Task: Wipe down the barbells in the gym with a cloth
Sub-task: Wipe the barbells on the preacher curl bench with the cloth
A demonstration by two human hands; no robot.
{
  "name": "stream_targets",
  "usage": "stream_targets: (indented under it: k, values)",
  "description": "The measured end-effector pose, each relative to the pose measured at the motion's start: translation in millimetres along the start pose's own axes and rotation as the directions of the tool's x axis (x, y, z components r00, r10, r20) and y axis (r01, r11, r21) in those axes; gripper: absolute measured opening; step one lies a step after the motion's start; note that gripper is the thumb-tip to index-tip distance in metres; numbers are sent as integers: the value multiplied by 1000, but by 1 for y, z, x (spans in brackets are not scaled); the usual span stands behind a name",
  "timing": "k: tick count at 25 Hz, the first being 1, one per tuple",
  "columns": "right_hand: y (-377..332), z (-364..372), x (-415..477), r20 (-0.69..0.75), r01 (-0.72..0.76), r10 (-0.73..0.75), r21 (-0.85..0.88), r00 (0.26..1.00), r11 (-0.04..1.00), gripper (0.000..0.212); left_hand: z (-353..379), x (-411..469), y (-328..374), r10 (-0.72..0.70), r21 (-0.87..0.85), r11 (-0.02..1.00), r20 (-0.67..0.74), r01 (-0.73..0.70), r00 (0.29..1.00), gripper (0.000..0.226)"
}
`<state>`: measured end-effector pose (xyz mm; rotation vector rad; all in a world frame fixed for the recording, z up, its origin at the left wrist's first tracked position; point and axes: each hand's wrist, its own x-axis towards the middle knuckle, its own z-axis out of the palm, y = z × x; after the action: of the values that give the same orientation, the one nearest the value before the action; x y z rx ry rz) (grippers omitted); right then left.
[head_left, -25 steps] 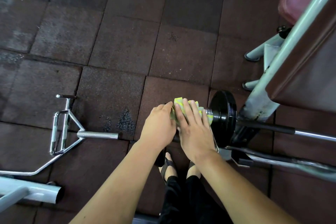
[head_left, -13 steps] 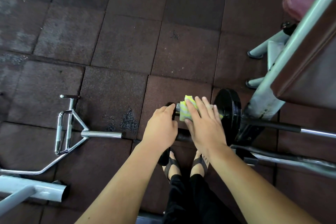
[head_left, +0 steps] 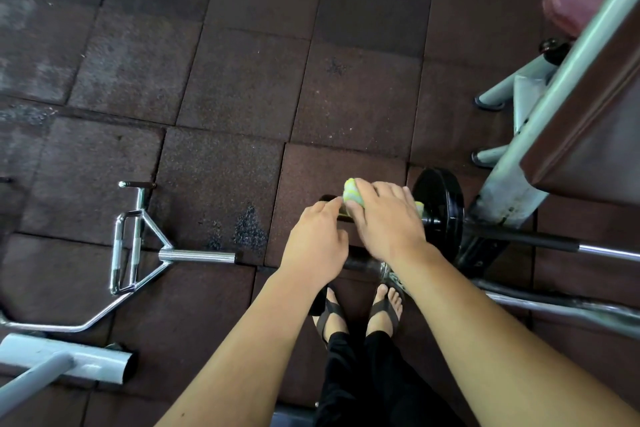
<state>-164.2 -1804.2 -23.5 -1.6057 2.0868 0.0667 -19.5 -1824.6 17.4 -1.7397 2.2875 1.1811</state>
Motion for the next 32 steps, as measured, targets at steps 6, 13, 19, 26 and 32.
stream_targets:
  k: [6,13,19,26,32]
  values:
    - [5,4,-35,-66,58,-58,3,996,998,66,-2,0,0,-8,18,1000,16,7,1000,55]
    - [-6,-46,-66,-138,96,-72,173,988,980,76,-29,-29,25,72,67,995,28,-74,997,56]
    - [24,-123,-169,-308,83,38,372,951,925,74,-80,-72,112,340,132,933,-8,-336,940,57]
    - [120,-161,-280,-412,-74,391,604,823,793,67,-51,-119,229,606,199,772,56,-604,793,51]
    - [249,-175,-405,-426,-161,624,729,655,666,59,57,-174,358,759,205,593,181,-779,625,51]
